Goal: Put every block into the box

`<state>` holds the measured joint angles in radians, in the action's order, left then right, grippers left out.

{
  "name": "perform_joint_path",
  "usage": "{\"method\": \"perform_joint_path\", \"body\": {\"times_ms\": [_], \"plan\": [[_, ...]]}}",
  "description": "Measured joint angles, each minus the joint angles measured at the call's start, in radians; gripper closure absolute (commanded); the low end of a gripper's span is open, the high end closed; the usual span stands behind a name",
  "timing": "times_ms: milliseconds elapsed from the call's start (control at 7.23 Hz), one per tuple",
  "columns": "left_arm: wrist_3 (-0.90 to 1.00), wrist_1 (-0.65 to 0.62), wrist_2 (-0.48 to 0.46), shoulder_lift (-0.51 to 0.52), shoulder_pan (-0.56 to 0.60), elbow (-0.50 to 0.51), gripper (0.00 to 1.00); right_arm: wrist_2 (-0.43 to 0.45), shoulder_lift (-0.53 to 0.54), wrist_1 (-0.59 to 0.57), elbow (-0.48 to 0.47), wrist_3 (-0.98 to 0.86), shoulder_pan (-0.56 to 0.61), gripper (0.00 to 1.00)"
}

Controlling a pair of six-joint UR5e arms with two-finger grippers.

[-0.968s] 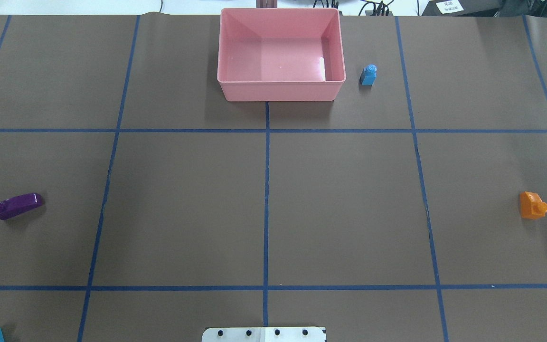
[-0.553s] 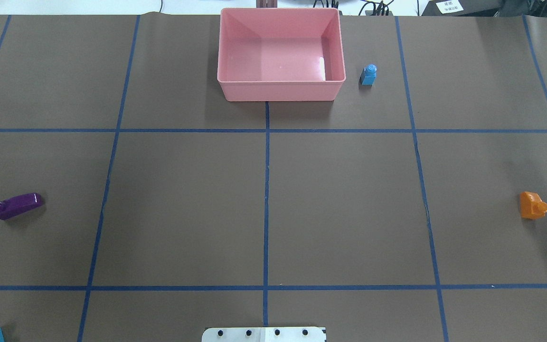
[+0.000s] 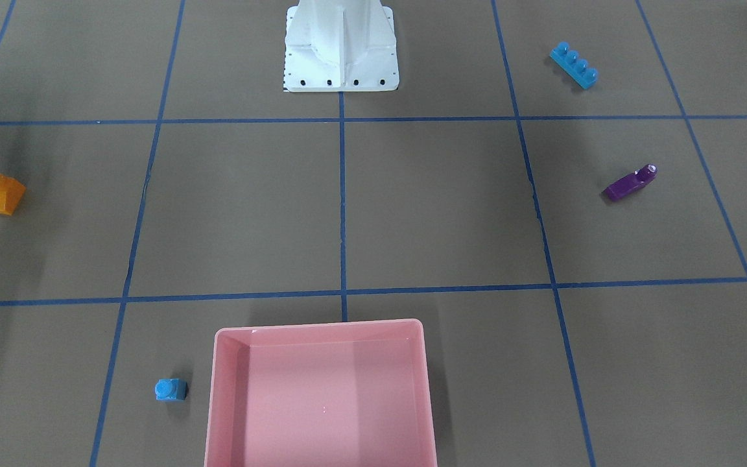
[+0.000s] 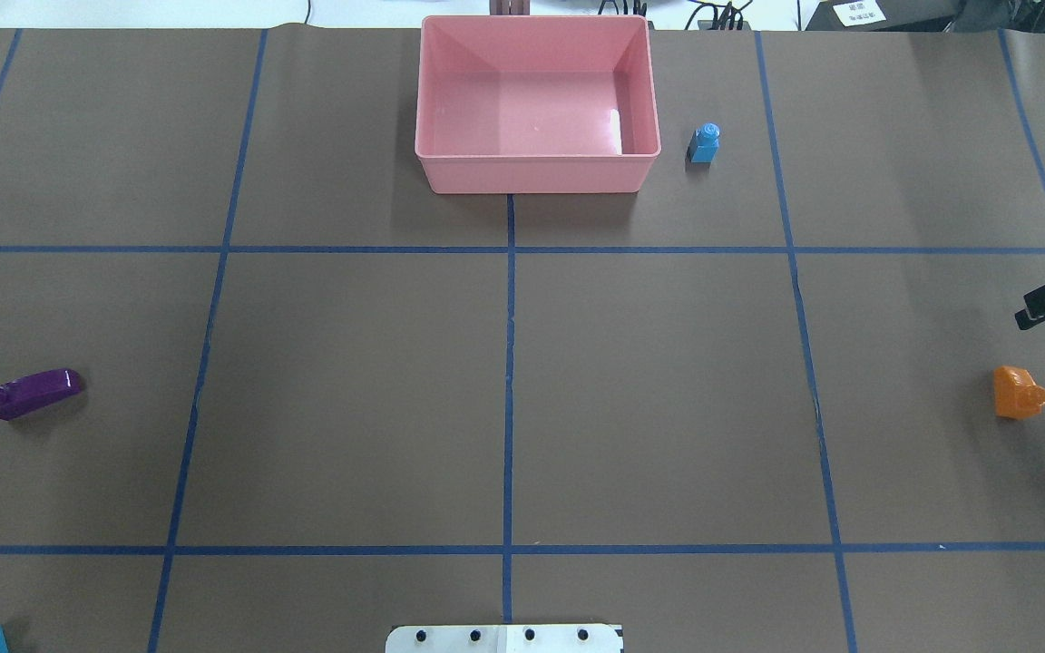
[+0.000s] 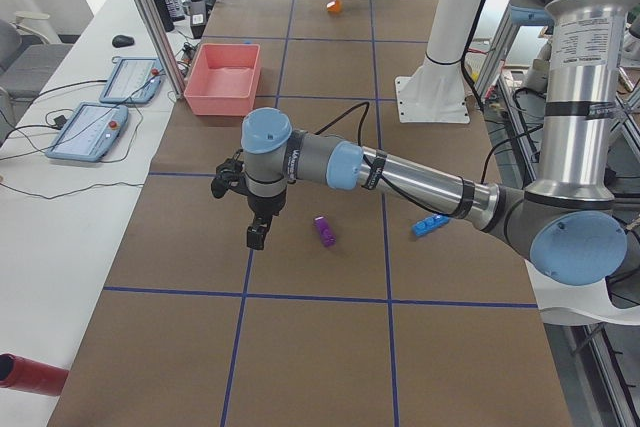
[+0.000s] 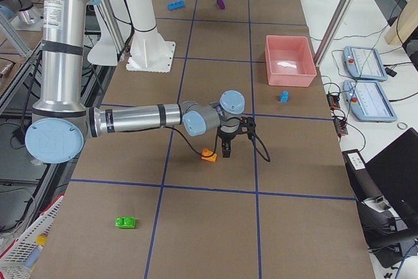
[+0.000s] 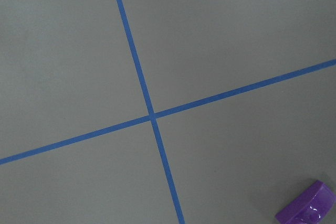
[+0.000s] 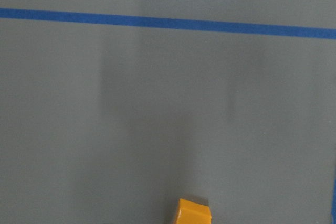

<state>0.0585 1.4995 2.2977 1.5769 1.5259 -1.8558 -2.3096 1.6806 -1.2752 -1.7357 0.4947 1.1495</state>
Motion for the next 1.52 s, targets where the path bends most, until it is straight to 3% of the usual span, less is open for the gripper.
{"method": "perform_joint_path", "body": {"times_ms": [553,691,829,968,1521], "plan": [[-0.005,0.001,0.024,0.002,-0.002,-0.001,0.0,0.01,0.01,0.024,0.066,0.041,-0.119,0.01],[-0.005,0.001,0.027,0.003,-0.002,-0.001,0.0,0.01,0.018,0.023,0.072,0.041,-0.136,0.25],[-0.005,0.001,0.027,0.005,-0.001,0.0,0.0,0.009,0.026,0.021,0.074,0.042,-0.149,0.94],[-0.005,0.001,0.028,0.007,-0.001,0.0,0.0,0.009,0.031,0.018,0.075,0.043,-0.154,1.0],[-0.032,0.001,0.036,0.009,-0.012,-0.007,0.0,-0.001,0.035,0.016,0.046,0.037,-0.116,1.0]]}}
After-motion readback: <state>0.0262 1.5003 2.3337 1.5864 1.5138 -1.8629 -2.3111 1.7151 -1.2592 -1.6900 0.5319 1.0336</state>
